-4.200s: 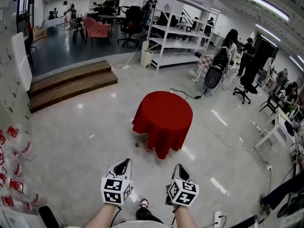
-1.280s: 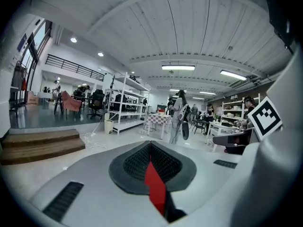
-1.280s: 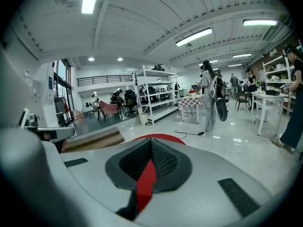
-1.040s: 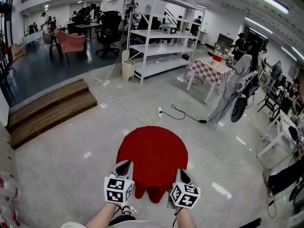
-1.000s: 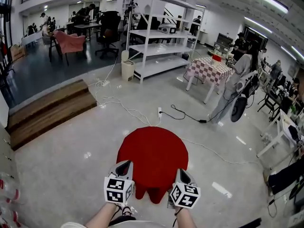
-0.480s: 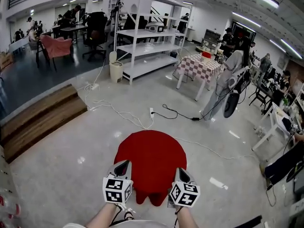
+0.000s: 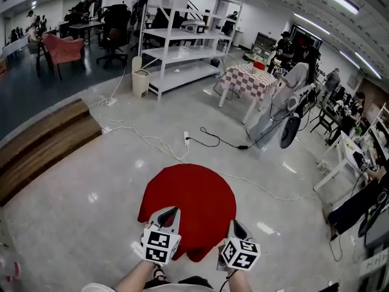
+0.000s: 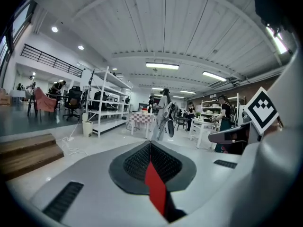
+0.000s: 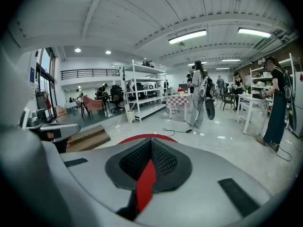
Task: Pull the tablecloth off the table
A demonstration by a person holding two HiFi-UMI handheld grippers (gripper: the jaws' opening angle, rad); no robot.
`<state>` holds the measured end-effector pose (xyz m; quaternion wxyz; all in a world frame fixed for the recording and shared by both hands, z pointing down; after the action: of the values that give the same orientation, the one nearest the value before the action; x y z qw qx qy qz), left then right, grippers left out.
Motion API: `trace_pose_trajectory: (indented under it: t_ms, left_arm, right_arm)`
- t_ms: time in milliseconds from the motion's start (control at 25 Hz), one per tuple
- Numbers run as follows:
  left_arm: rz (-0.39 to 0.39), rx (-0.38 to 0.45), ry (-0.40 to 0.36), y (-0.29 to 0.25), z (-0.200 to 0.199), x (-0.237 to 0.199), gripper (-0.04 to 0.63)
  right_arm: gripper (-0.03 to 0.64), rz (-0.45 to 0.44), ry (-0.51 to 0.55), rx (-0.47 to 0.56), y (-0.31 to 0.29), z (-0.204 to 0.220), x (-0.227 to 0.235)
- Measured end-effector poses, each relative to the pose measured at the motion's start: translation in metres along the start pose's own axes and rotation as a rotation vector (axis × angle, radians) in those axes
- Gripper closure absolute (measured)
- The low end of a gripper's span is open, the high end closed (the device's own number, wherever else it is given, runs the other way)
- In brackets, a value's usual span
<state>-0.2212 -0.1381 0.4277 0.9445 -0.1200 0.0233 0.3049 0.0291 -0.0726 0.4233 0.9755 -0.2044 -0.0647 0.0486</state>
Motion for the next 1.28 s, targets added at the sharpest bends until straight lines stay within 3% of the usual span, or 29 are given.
trace_pose_trajectory:
  t_ms: [720,1280]
  left_arm:
    - [-0.067,-0.097,0.079,-0.014,0.023,-0.002,0.577]
    - [-0.005,-0.155,0.046,-0.054,0.025,0.044,0.577]
  right_arm:
    - [0.592,-0.044,0.039,-0.053,-0.023,0.003,0.011]
    - [0.592,-0.002,-0.033,-0.062,-0.026,0.006,0.067]
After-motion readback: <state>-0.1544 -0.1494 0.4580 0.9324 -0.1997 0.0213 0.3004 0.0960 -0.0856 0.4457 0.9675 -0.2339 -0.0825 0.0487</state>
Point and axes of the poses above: the fingertips, and each gripper's own axes: y backward along the fingers, x to its right, z out of its underside, the point moved 10 cm from there along y, backward along the fingers, and after that the axes turned 3 degrees about x, right-handed, at the moved point
